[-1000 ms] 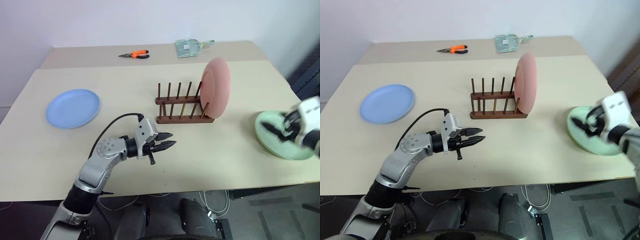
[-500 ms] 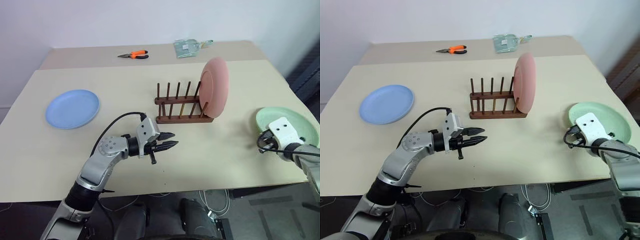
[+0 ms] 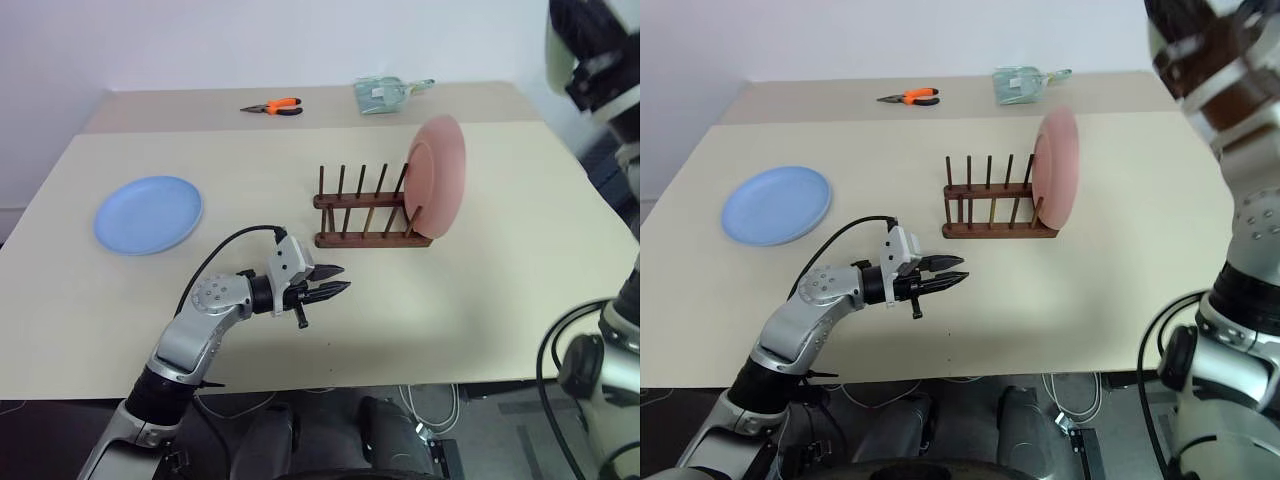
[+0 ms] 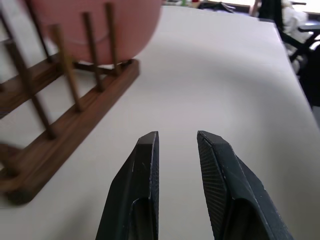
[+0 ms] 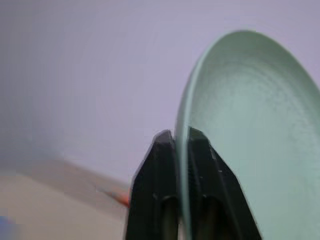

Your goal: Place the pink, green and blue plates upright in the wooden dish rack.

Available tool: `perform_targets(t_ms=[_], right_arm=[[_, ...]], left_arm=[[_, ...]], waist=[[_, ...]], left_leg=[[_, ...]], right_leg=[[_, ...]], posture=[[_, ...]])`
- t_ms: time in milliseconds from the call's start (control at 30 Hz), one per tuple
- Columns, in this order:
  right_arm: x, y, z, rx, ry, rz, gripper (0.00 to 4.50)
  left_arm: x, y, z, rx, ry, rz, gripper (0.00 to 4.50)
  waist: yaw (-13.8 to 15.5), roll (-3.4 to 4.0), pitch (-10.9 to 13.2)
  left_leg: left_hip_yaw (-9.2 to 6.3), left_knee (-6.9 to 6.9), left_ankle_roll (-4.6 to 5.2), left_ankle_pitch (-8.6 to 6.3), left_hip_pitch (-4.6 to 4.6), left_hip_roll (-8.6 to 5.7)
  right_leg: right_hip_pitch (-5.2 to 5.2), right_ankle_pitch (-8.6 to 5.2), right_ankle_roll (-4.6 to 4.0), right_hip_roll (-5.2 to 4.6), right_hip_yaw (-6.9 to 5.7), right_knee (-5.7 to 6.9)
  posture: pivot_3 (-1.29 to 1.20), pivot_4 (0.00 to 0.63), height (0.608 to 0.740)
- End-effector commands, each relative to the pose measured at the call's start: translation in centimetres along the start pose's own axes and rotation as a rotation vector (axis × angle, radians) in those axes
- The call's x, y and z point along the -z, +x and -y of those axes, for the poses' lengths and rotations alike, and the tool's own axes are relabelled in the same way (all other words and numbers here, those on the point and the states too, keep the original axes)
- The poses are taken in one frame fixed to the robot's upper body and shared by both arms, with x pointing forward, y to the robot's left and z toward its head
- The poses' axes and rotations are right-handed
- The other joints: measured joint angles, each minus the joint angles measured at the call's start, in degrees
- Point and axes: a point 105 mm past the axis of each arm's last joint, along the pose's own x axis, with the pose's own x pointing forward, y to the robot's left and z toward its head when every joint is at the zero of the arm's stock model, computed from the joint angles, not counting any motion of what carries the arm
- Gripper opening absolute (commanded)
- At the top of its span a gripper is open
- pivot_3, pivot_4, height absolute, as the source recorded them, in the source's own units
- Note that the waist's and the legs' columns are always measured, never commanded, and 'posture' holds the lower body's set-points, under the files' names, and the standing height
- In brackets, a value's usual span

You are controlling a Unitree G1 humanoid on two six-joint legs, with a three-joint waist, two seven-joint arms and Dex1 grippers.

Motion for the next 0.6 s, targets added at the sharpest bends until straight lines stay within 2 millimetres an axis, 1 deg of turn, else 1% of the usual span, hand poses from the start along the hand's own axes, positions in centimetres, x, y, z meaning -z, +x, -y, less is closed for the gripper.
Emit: perform_targets(t_ms=[33, 100, 167, 233, 300, 367, 500, 533, 600], right_arm=[[1.5, 1.2, -3.4, -0.112, 0.263, -0.012, 0.05], [3.2, 2.0, -4.1, -0.087, 0.369, -0.035, 0.05], [5.4, 2.1, -4.6, -0.055, 0.426, -0.096, 0.05], [6.6, 2.1, -4.9, -0.04, 0.458, -0.128, 0.05], [8.2, 1.9, -4.7, -0.003, 0.522, -0.152, 0.05], [10.1, 1.6, -4.5, 0.039, 0.544, -0.198, 0.05], [11.8, 0.9, -3.4, 0.112, 0.592, -0.237, 0.05], [12.3, 0.7, -3.3, 0.125, 0.633, -0.254, 0.05], [13.0, 0.5, -3.2, 0.136, 0.655, -0.273, 0.05]], left_arm=[[-1.0, -0.6, -0.6, -0.026, 0.021, 0.037, 1.18], [-0.9, -0.9, -1.0, -0.045, 0.021, 0.034, 1.18], [-0.9, -1.3, -1.4, -0.065, 0.021, 0.03, 1.18], [-0.9, -1.4, -1.6, -0.074, 0.023, 0.029, 1.18], [-0.8, -1.6, -1.6, -0.08, 0.02, 0.029, 1.18], [-0.8, -1.8, -1.6, -0.082, 0.021, 0.027, 1.18], [-0.8, -1.9, -1.5, -0.088, 0.018, 0.027, 1.18], [-0.7, -1.9, -1.5, -0.089, 0.017, 0.027, 1.18], [-0.8, -1.9, -1.5, -0.092, 0.013, 0.03, 1.18]], waist=[[-0.14, 0.03, 0.02], [-0.28, 0.06, 0.04], [-0.29, 0.1, 0.06], [-0.17, 0.11, 0.06], [-0.26, 0.12, 0.06], [-0.44, 0.13, 0.06], [-0.67, 0.14, 0.06], [-0.7, 0.15, 0.06], [-0.77, 0.14, 0.06]], left_leg=[[-0.02, 0.01, 0.02, -0.01, -0.02, 0.0], [0.08, 0.04, 0.03, -0.01, -0.01, -0.02], [0.09, 0.04, 0.02, 0.0, 0.02, -0.03], [0.11, 0.02, 0.01, 0.01, 0.03, -0.04], [0.13, -0.01, 0.0, 0.02, 0.0, -0.05], [0.2, -0.02, 0.0, 0.02, 0.03, -0.05], [0.26, -0.01, 0.0, 0.02, 0.05, -0.05], [0.26, -0.01, 0.0, 0.02, 0.05, -0.05], [0.26, -0.02, 0.0, 0.02, 0.06, -0.04]], right_leg=[[-0.04, -0.05, -0.1, -0.09, 0.14, -0.02], [-0.08, -0.05, -0.09, -0.1, 0.29, -0.01], [-0.14, -0.04, -0.11, -0.07, 0.29, 0.07], [-0.13, -0.03, -0.11, 0.04, 0.16, 0.1], [-0.17, -0.03, -0.1, 0.05, 0.13, 0.14], [-0.18, 0.02, -0.02, 0.05, 0.18, 0.13], [-0.18, 0.06, 0.05, 0.05, 0.18, 0.15], [-0.18, 0.06, 0.05, 0.06, 0.18, 0.16], [-0.18, 0.06, 0.05, 0.07, 0.18, 0.16]], posture=[[0.0, 0.15, 0.74], [0.0, 0.15, 0.74], [0.0, 0.15, 0.74], [0.0, 0.15, 0.74], [0.0, 0.15, 0.74], [0.0, 0.15, 0.74], [0.0, 0.15, 0.74], [0.0, 0.15, 0.74], [0.0, 0.15, 0.74]])
